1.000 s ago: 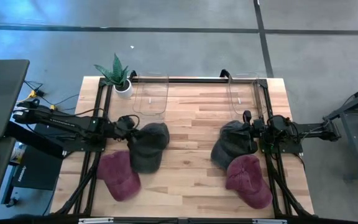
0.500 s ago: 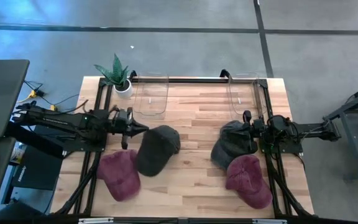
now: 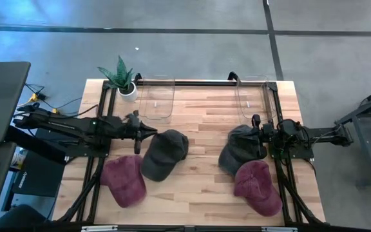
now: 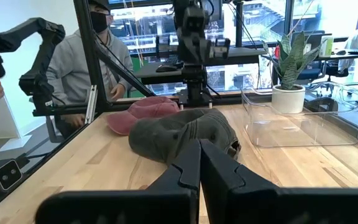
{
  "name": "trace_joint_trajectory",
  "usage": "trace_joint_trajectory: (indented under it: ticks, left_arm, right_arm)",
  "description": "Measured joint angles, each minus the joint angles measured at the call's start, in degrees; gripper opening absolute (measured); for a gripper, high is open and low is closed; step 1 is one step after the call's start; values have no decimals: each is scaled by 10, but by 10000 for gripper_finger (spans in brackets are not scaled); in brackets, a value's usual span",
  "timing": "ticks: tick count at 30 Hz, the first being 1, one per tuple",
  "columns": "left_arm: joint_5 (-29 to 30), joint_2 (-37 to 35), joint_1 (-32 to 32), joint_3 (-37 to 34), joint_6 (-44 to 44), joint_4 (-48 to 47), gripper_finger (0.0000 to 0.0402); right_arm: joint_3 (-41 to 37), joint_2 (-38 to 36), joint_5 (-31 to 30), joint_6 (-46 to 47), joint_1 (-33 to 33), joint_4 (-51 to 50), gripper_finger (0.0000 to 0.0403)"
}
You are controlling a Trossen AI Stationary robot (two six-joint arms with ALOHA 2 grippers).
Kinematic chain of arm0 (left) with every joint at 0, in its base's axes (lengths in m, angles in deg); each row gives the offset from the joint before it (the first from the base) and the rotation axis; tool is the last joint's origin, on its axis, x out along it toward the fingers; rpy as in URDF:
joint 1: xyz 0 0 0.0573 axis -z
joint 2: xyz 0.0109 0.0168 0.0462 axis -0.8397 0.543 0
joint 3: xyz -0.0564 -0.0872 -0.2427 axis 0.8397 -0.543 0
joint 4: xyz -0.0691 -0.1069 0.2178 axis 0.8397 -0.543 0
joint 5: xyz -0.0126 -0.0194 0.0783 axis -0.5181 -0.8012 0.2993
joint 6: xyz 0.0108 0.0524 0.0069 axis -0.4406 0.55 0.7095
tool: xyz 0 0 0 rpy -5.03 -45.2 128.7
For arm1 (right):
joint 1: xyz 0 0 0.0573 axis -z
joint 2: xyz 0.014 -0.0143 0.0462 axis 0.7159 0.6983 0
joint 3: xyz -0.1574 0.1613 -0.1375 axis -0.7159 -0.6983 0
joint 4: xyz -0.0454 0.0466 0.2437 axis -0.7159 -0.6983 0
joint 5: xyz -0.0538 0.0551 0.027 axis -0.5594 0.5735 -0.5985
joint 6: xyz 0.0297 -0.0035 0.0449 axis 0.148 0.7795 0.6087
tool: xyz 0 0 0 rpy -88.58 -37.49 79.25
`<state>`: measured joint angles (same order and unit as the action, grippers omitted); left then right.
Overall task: Pick & Place hat
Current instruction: Put the left black cap into the left transparent bin
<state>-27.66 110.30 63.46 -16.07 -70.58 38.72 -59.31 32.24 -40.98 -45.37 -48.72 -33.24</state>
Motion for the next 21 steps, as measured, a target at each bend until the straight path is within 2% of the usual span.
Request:
trace_joint_trajectory:
  ticks: [6, 9, 12, 16, 21]
  left_arm:
    - [25, 116, -4, 4, 0, 23, 143]
    - [26, 183, -23, 35, -2, 17, 199]
    - [22, 240, -43, 80, 21, -37, 241]
    - [-32, 318, -59, 136, 68, -103, 259]
    - [-74, 387, -60, 178, 110, -120, 227]
  right_arm:
    - [0, 0, 0, 0, 0, 0, 0]
    - [0, 0, 0, 0, 0, 0, 0]
    - [0, 0, 0, 0, 0, 0, 0]
    - [0, 0, 0, 0, 0, 0, 0]
    - [0, 0, 0, 0, 0, 0, 0]
